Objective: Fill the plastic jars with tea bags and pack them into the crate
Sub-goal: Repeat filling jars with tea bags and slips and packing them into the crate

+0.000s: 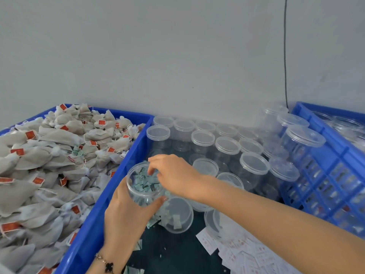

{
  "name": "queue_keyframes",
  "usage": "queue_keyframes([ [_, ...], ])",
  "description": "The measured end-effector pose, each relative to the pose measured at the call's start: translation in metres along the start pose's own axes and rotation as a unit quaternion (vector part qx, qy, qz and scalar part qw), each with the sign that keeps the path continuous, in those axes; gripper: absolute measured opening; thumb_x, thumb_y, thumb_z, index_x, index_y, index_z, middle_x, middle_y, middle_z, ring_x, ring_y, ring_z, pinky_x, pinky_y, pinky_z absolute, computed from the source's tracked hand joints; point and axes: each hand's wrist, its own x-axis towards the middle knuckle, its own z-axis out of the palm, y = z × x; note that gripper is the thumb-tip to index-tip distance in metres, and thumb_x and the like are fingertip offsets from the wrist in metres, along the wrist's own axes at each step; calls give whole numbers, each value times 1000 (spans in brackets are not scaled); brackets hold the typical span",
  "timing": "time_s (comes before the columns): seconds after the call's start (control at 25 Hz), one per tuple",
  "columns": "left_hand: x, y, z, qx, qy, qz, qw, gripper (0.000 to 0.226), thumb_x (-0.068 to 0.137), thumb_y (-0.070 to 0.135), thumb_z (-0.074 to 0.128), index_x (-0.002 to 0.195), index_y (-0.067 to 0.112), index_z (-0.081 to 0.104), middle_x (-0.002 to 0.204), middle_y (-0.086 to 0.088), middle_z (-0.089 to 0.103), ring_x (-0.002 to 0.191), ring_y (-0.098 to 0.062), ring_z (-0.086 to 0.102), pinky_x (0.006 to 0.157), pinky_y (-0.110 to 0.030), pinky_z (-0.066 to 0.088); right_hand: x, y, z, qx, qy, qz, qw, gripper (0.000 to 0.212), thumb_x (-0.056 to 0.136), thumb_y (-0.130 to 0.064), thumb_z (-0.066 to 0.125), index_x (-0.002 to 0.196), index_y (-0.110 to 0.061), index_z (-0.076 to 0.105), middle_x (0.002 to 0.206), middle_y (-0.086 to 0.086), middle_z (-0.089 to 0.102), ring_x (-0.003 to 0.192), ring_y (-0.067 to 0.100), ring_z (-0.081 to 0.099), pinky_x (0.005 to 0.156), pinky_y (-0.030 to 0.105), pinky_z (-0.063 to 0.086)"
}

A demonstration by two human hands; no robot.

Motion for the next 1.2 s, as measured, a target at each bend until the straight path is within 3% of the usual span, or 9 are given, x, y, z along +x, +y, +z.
queue_keyframes([
  [0.28,14,-24,19,-19,30,-26,999,99,52,28,93,136,5,46,129,-14,57,119,-28,54,98,-44,45,33,14,21,17,-62,-42,997,36,88,4,44,114,-11,63,136,3,50,123,23,46,95,38,39],
  [0.52,22,-32,31,-29,69,-44,996,103,47,41,91,135,12,45,124,-10,59,110,-23,58,89,-38,49,65,1,9,1,-18,-40,999,26,92,-11,45,111,-14,64,116,4,61,103,22,55,85,41,47],
  [0.64,24,-36,35,-7,69,-41,997,108,46,44,91,137,9,45,125,-12,60,113,-30,59,90,-47,51,95,-16,10,19,24,-73,997,26,94,-8,42,112,-9,61,113,8,61,98,23,55,83,40,47],
  [0.76,27,-36,34,38,57,-37,997,107,44,49,88,132,5,48,116,-15,64,108,-34,62,88,-47,52,131,-41,29,0,-53,-117,992,26,95,-10,43,117,-8,55,113,11,59,98,24,56,80,37,48],
  [0.84,28,-34,32,85,63,-10,994,101,41,48,86,125,3,53,105,-16,67,99,-35,66,84,-43,51,150,-51,49,-76,-105,-126,984,17,94,-8,46,109,-7,54,104,10,57,88,25,56,64,34,47],
  [0.92,27,-31,28,106,77,7,991,98,38,46,83,121,1,55,98,-15,68,91,-34,68,81,-37,47,161,-52,63,-122,-121,-103,980,10,91,-3,49,99,-7,53,87,6,51,74,22,53,49,29,35],
  [1.12,28,-32,23,105,77,39,991,103,43,55,72,128,1,51,104,-15,67,94,-33,67,74,-34,52,171,-50,69,-147,-158,-55,975,3,89,-11,54,87,-10,53,73,1,46,66,19,50,47,28,32],
  [1.2,26,-33,24,94,65,32,993,96,49,58,66,126,3,50,103,-15,66,95,-34,65,73,-34,52,174,-53,75,-191,-193,-41,962,17,88,-22,58,77,-14,49,73,-1,48,61,15,47,47,28,32],
])
